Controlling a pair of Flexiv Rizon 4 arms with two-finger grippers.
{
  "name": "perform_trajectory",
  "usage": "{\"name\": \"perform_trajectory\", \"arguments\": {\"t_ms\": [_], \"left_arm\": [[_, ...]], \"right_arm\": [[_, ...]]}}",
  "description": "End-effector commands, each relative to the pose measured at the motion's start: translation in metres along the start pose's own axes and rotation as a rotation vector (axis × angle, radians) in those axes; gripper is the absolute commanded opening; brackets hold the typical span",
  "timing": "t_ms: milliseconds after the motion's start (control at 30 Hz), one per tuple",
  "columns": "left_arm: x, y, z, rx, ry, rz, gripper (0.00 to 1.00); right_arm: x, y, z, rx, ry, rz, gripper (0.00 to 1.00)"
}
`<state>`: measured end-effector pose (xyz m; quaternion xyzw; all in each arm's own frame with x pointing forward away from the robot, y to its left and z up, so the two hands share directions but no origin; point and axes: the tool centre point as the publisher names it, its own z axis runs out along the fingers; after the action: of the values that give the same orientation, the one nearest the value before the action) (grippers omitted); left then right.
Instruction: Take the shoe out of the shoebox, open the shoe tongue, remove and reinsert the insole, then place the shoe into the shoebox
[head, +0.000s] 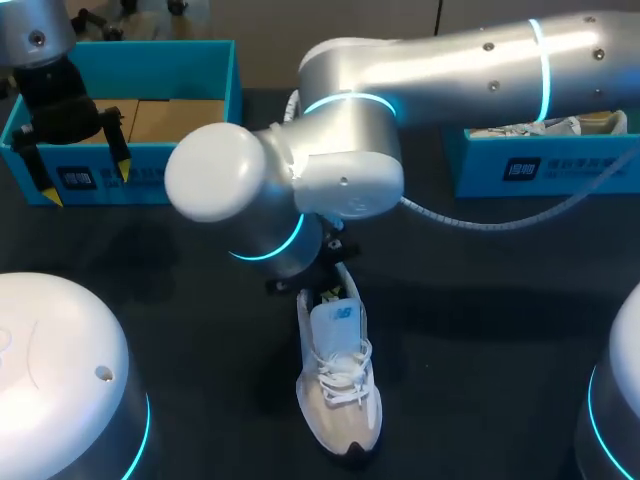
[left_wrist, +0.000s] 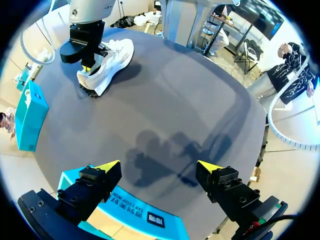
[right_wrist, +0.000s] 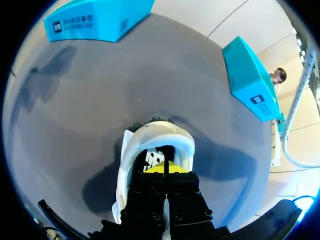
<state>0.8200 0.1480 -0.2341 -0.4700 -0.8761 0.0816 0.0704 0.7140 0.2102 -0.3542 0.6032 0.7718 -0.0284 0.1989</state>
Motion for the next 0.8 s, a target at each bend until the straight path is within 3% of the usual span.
{"name": "perform_trajectory", "arguments": {"t_ms": [33, 567, 800], "left_arm": [[0.001, -0.001, 0.000, -0.004, 0.000, 0.001, 1.00], [0.001, -0.001, 0.000, -0.004, 0.000, 0.001, 1.00], [0.001, -0.001, 0.000, -0.004, 0.000, 0.001, 1.00]], "right_arm": [[-0.005, 0.000, 0.014, -0.010, 0.077, 0.001, 0.00], [0.014, -0.013, 0.045, 0.051, 0.179, 0.032, 0.00], [0.005, -0.016, 0.022, 0.031, 0.160, 0.044, 0.00]]}}
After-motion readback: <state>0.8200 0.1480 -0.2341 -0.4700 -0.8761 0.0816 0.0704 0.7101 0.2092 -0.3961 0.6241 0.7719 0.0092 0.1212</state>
